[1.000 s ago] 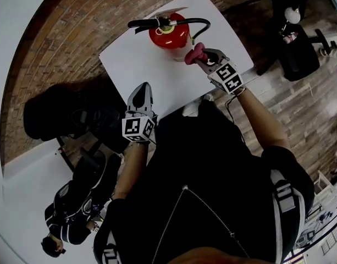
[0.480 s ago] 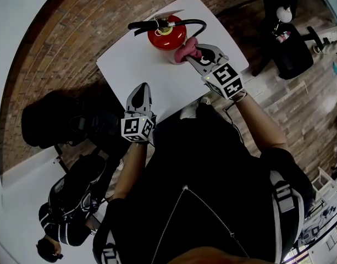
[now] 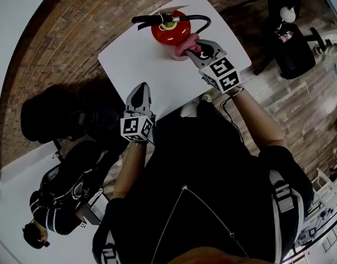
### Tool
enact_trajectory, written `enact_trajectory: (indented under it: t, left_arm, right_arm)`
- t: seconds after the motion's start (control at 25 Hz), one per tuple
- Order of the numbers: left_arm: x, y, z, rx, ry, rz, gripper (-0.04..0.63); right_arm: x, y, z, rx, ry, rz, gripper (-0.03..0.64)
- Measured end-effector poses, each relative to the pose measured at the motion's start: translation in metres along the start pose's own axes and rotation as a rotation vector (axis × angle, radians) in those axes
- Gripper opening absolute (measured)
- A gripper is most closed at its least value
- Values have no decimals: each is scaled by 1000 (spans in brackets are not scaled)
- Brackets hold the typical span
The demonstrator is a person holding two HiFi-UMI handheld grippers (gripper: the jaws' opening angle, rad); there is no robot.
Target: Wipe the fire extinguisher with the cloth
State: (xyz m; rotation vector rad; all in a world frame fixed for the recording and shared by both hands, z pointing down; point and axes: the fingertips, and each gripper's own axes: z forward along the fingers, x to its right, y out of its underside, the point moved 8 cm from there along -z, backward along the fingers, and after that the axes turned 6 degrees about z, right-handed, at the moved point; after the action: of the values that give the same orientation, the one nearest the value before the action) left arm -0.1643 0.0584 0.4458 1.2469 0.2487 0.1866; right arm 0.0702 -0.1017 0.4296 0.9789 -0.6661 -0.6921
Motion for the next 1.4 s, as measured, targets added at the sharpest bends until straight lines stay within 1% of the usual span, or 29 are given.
enact_trajectory:
  t: [0.2, 1.12, 1.32, 1.4]
  left_arm:
    - [23, 1, -3, -6, -4, 7, 17]
    - [23, 8, 1, -38, -23, 4, 17]
    - [13, 7, 6, -46, -24, -2, 17]
    - [17, 7, 6, -47, -24, -1, 17]
  right_arm:
    - [11, 15, -13, -16, -2, 3, 117]
    - [23, 65, 18, -101, -33, 19, 117]
    - [25, 72, 36, -121, -40, 29, 117]
    - [27, 79, 35, -123, -42, 30, 117]
